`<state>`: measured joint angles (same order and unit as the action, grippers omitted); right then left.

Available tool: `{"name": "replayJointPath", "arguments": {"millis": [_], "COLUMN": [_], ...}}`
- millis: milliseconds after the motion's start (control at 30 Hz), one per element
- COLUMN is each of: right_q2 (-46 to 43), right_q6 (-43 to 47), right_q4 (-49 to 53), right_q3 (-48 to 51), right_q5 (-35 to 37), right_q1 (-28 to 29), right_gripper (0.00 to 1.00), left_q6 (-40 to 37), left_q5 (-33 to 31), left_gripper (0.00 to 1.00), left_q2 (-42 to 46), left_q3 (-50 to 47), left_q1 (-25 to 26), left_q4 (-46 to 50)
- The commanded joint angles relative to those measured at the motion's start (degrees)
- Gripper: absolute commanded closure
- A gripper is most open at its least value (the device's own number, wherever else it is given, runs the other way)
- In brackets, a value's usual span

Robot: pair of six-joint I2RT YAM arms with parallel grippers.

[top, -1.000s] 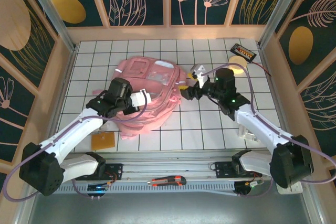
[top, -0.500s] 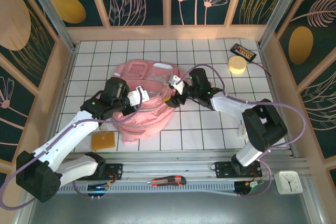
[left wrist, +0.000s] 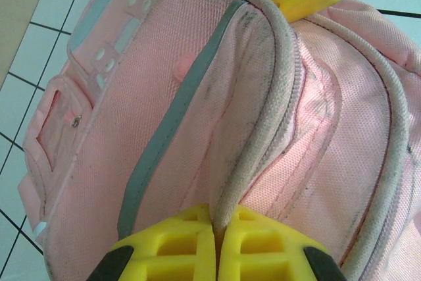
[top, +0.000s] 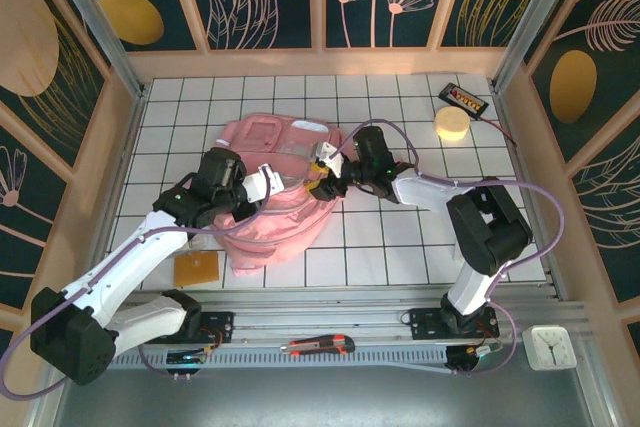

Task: Pack the student bag

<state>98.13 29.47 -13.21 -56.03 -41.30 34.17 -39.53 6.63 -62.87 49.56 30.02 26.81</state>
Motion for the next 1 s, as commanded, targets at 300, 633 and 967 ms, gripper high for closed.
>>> {"name": "replayJointPath", "arguments": {"millis": [300,633,967], "right_q2": [-2.3,-4.8,-2.4], "right_q6": [0.0,0.6,1.9], "right_q4": [6.1,13.5,39.3], "right_q3": [-0.6,-3.1,-16.7], "right_q5": [0.0,1.6,-6.7], "right_q1": [2.0,2.0,2.0], "right_gripper": [1.0,1.0,1.0], "left_q6": [2.0,2.4,6.6], "left_q5": [1.4,-1.9,-9.4], "left_gripper": [1.0,1.0,1.0], "left_q2": [2.2,2.6,-2.3], "left_q3": [1.0,0.7,3.9], "left_q1": [0.4,0.5,4.7], "left_q4": [-5.9,-5.2,-6.1]}}
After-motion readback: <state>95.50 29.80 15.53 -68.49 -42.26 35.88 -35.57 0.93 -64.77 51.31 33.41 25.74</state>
